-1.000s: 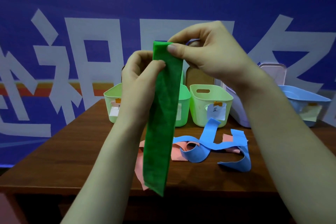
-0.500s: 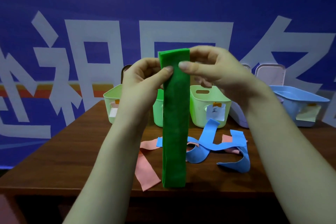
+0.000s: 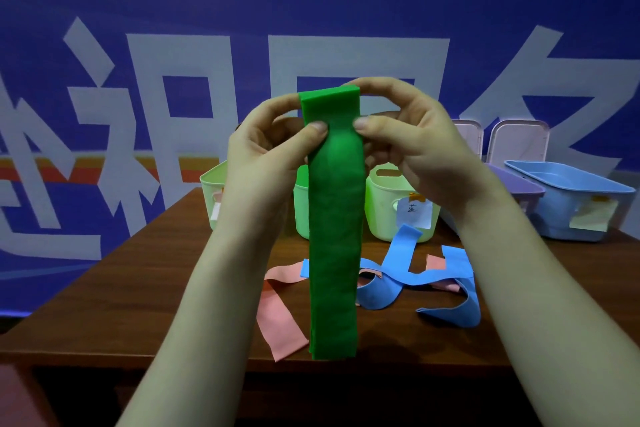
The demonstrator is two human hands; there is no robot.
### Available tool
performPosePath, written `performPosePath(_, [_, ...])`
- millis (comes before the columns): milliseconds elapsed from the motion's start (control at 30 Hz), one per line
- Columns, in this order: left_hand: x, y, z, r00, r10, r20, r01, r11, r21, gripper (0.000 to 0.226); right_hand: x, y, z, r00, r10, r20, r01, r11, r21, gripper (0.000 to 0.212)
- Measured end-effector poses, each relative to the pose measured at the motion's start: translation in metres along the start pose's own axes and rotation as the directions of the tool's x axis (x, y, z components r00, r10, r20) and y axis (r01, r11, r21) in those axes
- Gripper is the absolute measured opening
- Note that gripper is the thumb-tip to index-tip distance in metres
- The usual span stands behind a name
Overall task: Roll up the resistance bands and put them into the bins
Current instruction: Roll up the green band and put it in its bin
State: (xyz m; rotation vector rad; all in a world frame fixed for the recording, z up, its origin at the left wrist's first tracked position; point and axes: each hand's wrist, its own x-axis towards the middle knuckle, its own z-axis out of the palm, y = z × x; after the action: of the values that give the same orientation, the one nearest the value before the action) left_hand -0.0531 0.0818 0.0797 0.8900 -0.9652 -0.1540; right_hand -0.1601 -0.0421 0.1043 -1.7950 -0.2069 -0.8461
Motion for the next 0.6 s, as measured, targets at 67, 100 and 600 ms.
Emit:
performPosePath(67, [0.0,0.0,-0.001,0.999,-0.015,0.028,0.016,1.0,-0.022,0.027,0.001,0.003,-0.001,1.0,-0.001,0.004,0.001,1.0,0.031,0.031])
performPosePath(100, [-0.001,0.001,-0.002,0.999,-0.022,0.049,0.024,0.999,-0.034,0.029,0.001,0.004,-0.001,1.0,-0.003,0.009,0.002,0.998,0.065,0.031])
performPosePath(600, [0.004,-0.002,-0.009,0.95,-0.149,0.273,0.2,0.965,-0.169,0.024,0.002,0.019,-0.003,0.997,0.059,0.046,-0.073,0.909,0.411,0.028])
